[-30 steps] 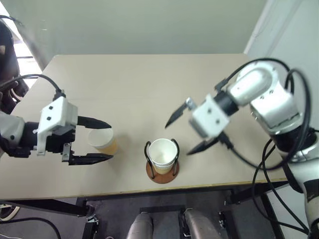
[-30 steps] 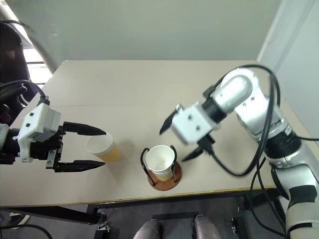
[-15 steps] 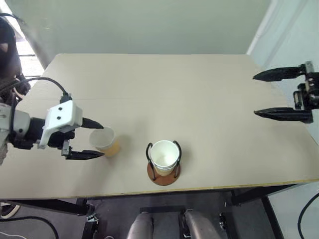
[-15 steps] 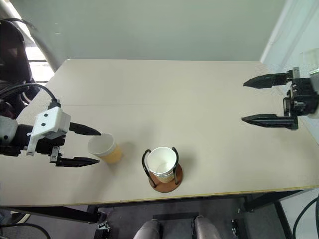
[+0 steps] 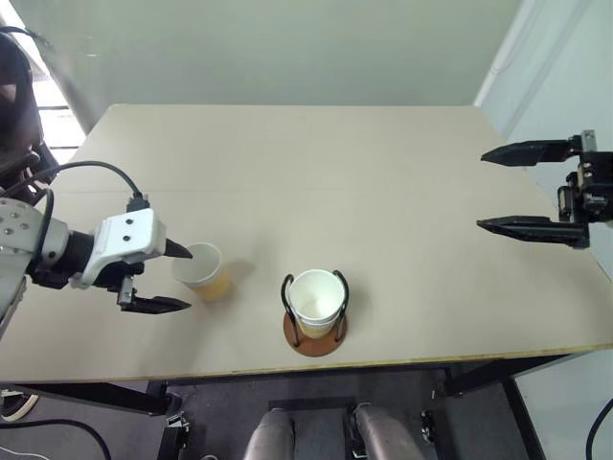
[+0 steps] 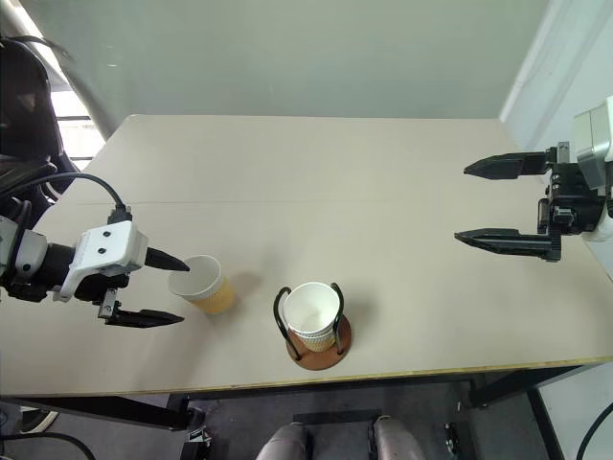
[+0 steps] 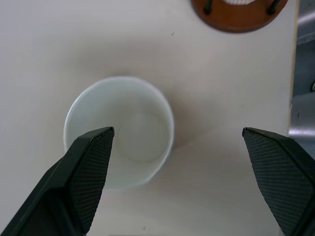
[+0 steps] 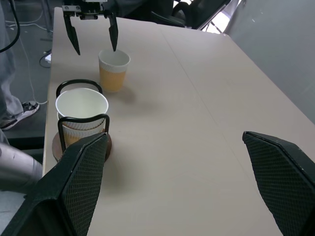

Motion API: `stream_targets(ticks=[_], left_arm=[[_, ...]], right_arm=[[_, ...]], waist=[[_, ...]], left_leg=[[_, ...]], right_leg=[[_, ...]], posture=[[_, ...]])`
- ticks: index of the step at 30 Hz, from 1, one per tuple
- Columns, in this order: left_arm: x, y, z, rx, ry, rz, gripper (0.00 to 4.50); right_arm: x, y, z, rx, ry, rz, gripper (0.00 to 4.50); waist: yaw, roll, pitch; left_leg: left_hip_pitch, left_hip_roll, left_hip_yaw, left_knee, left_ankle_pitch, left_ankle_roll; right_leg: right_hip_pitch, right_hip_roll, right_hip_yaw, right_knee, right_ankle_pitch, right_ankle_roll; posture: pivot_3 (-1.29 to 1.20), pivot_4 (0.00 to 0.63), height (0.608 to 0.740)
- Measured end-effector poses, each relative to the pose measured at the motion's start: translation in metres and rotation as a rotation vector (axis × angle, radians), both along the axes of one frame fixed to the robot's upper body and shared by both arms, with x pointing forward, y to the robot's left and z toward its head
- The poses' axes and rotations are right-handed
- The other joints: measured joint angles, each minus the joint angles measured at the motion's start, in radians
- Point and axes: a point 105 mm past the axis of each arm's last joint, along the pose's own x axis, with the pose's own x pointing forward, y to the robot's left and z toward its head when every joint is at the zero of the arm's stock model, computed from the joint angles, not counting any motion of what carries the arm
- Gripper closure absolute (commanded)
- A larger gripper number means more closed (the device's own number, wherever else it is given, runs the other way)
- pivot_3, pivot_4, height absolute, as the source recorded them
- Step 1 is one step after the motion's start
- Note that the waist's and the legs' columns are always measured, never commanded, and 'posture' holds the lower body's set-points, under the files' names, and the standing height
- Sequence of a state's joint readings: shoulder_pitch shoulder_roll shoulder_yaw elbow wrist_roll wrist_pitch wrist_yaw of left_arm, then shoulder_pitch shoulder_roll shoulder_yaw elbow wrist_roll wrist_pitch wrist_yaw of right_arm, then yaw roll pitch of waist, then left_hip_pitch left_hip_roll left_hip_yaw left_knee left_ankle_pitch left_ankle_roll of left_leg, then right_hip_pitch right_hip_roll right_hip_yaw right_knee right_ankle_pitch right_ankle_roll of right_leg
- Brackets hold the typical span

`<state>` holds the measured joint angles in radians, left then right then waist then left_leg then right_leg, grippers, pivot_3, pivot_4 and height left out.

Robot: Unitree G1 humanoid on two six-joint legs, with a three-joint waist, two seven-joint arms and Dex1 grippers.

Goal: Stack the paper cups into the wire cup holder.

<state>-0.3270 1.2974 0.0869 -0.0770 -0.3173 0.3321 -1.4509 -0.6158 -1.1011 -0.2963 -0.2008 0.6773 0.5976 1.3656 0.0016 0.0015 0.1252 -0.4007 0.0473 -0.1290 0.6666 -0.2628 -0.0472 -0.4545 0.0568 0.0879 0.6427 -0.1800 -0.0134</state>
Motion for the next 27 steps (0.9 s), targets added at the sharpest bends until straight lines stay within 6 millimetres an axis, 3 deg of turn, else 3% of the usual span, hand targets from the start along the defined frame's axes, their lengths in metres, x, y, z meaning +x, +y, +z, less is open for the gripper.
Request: stream_targets(ticks=[7,11,14,24,27], left_arm=[[0.011,-0.001,-0.016,0.051,0.008,-0.013,0.0],[0.021,-0.012,-0.021,0.06,-0.006,-0.059,0.0],[0.026,-0.015,-0.029,0.078,0.004,-0.081,0.63],[0.033,-0.017,-0.036,0.116,0.009,-0.107,4.33],[0.033,-0.017,-0.038,0.112,0.017,-0.115,4.47]], right_arm=[[-0.004,0.001,0.001,0.003,0.002,-0.005,0.05],[-0.006,0.001,0.0,0.009,-0.004,-0.02,0.05],[-0.008,0.002,-0.001,0.007,-0.003,-0.026,0.0],[-0.014,-0.001,-0.003,0.006,-0.005,-0.067,0.0],[-0.014,-0.002,-0.001,0.007,-0.014,-0.081,0.0]], waist=[[0.004,0.0,0.0],[0.008,0.0,0.0],[0.007,0.0,0.0],[0.007,0.0,0.0],[0.007,0.0,0.0]], left_leg=[[0.0,0.0,0.0,0.0,-0.001,0.0],[0.0,0.0,0.0,0.001,-0.001,0.0],[0.0,0.0,0.001,0.001,-0.001,0.0],[0.0,-0.001,0.001,0.002,-0.001,0.0],[0.0,-0.001,0.001,0.003,-0.001,0.0]], right_leg=[[0.0,0.0,0.0,0.0,-0.001,0.0],[0.001,0.0,0.0,0.0,0.0,0.001],[0.001,0.0,0.0,0.0,0.0,0.002],[0.002,0.0,0.0,-0.001,0.0,0.007],[0.002,0.0,0.0,-0.001,0.0,0.007]], posture=[[0.0,0.15,0.74],[0.0,0.15,0.74],[0.0,0.15,0.74],[0.0,0.15,0.74],[0.0,0.15,0.74]])
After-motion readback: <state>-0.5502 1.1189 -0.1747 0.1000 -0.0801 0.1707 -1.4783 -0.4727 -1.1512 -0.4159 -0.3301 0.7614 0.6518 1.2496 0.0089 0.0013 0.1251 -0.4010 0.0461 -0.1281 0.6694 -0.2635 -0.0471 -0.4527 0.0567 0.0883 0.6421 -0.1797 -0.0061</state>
